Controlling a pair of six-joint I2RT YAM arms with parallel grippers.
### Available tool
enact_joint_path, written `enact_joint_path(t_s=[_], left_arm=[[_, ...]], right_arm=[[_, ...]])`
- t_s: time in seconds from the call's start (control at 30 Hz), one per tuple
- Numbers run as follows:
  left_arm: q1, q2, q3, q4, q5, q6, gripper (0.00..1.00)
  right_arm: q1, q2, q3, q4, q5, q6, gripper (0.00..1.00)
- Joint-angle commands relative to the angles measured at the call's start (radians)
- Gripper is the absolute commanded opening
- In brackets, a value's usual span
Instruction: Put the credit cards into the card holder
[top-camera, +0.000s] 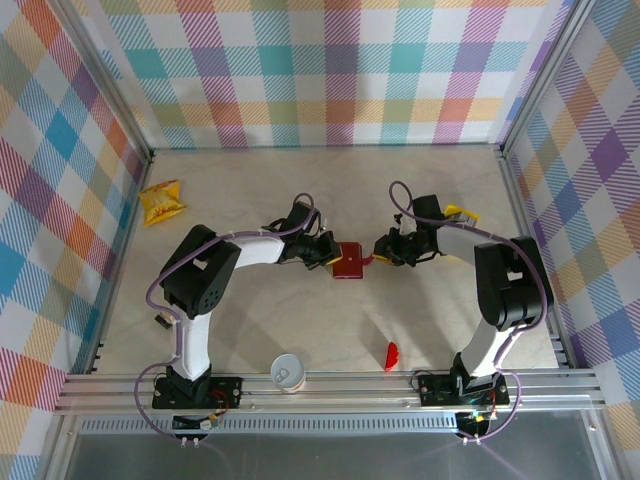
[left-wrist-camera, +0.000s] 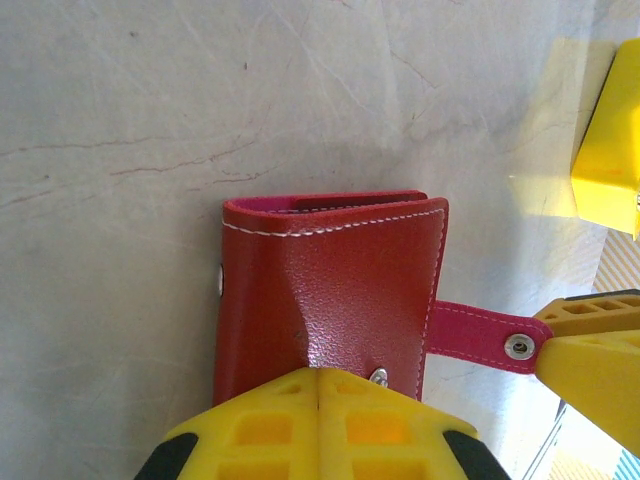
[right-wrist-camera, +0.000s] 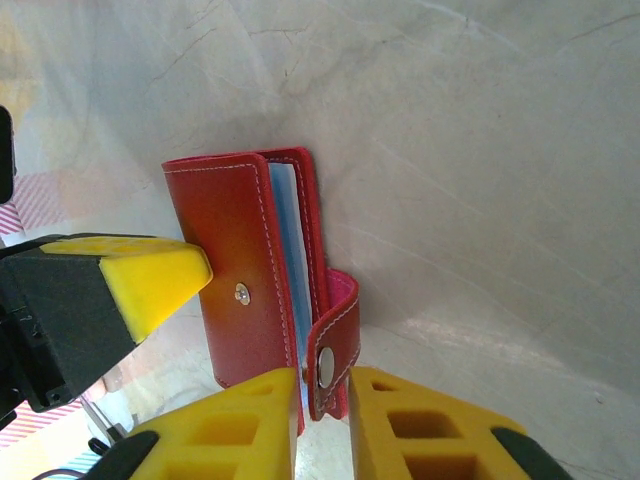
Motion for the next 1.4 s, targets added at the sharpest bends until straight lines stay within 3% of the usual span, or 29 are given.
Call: enact_joint_path(t_s=[0.0,0.23,0.57,1.37], left_arm=[[-0.009,0.038,0.005,-0.034,-0.007,0.012,0.0],[-0.009,0.038,-0.002,-0.026,-0.01,0.01,0.0],[-0.01,0.044,-0.002,-0.018,-0.007,0.011,0.0],[-0.011,0.052,-0.012,0.031,0.015,-0.004,0.0]], right_arm=[[-0.007,-0.023,0.032,-0.018,0.002,-0.018,0.17],[-0.006,-0.033,0.024,0.011,-0.018,-0.023,0.0],[0.063,0.029,0.084,-0.044,-0.05,-0.103,0.0],[0.177,0.195,0.334,-0.334,0.112,-0.234,0.0]])
